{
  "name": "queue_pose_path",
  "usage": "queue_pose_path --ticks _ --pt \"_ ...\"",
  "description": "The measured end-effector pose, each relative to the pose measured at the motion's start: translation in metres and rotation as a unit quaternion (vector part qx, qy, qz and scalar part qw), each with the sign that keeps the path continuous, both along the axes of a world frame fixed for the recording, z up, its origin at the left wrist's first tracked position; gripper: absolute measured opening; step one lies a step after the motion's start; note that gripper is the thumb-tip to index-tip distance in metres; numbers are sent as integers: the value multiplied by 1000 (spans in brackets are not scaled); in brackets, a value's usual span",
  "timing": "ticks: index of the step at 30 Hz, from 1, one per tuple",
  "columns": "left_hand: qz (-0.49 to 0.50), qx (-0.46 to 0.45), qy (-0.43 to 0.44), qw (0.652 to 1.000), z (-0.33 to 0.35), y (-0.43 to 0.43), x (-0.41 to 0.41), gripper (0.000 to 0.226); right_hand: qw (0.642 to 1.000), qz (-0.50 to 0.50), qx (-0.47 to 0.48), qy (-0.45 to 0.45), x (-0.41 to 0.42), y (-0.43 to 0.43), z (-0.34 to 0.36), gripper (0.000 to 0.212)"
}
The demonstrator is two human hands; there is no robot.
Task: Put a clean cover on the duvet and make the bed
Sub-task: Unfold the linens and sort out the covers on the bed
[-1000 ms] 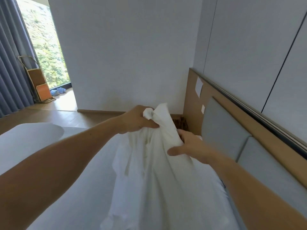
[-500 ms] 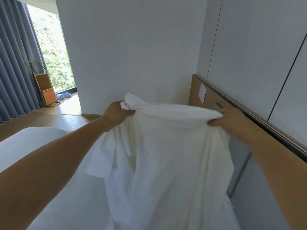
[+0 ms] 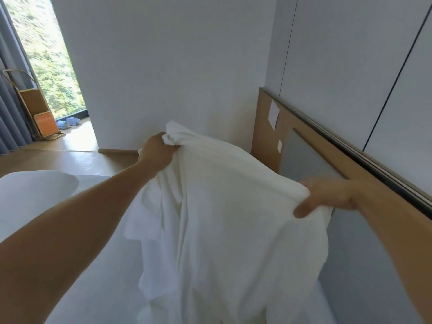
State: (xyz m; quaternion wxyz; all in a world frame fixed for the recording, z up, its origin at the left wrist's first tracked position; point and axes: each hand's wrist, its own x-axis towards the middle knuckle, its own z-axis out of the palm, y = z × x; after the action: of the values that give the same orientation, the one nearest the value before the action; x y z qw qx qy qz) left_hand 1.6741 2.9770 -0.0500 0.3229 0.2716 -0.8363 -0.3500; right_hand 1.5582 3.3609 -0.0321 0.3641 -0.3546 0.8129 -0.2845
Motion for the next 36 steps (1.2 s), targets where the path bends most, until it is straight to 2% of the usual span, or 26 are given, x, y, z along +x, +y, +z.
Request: queue_pose_path --ticks 1,3,6,7,8,10,11,13,16,18,19,20,21,22,24,25,26,29,31,33,35,36 --pt "14 6 12 1000 0 -3 -3 21 999 -18 -34 -26 -7 6 2 63" --pt "67 16 40 997 5 -14 -6 23 988 -41 -106 -103 -14 16 -5 53" --pt "173 43 46 983 10 -43 2 31 982 -35 -85 -167 -10 21 -43 37" --pt "187 52 32 981 7 -50 7 32 980 -51 -83 -171 -10 21 -57 31" --pt "189 51 8 981 3 -51 11 33 977 -95 -100 -164 -14 19 -66 35" --pt "152 19 -48 987 -11 -43 11 31 939 -257 -170 -151 -31 9 -73 64" --pt "122 5 -71 990 -18 -36 9 29 909 -326 -212 -150 -41 4 -69 67" --pt "73 -2 -94 993 -29 -22 5 25 855 -392 -308 -145 -56 -11 -38 43" --pt "71 7 -86 994 -31 -21 0 25 800 -385 -459 -39 -61 -23 43 7" --pt "90 9 -73 993 -21 -25 -4 27 757 -372 -522 129 -50 -26 100 18" --pt "102 4 -66 993 -15 -27 -5 28 728 -363 -540 213 -43 -29 117 21" --pt "117 0 -59 991 -8 -28 -7 30 715 -350 -542 268 -36 -33 123 22" --pt "130 3 -57 990 -3 -27 -7 30 731 -327 -507 319 -29 -41 119 21" --pt "136 10 -59 989 0 -26 -7 31 776 -298 -436 346 -24 -50 103 22" --pt "120 50 -62 990 0 -21 -4 32 896 -199 -238 318 -19 -67 51 31" --pt "91 74 -59 991 -3 -18 -3 31 925 -165 -171 296 -17 -74 28 36" --pt "46 90 -58 993 -7 -12 -2 30 937 -152 -146 280 -12 -80 11 39" --pt "-119 112 -83 983 -14 21 -3 12 941 -160 -185 232 -1 -103 -5 34" --pt "-220 144 -73 962 -14 48 -4 22 947 -157 -215 181 12 -122 -7 26" --pt "-327 191 -75 922 -11 65 0 41 953 -155 -228 126 24 -137 -9 27" --pt "-429 212 -125 869 -10 77 5 42 953 -153 -241 98 33 -146 -10 27" --pt "-454 198 -141 857 -10 83 6 41 953 -147 -250 91 38 -149 -9 24"
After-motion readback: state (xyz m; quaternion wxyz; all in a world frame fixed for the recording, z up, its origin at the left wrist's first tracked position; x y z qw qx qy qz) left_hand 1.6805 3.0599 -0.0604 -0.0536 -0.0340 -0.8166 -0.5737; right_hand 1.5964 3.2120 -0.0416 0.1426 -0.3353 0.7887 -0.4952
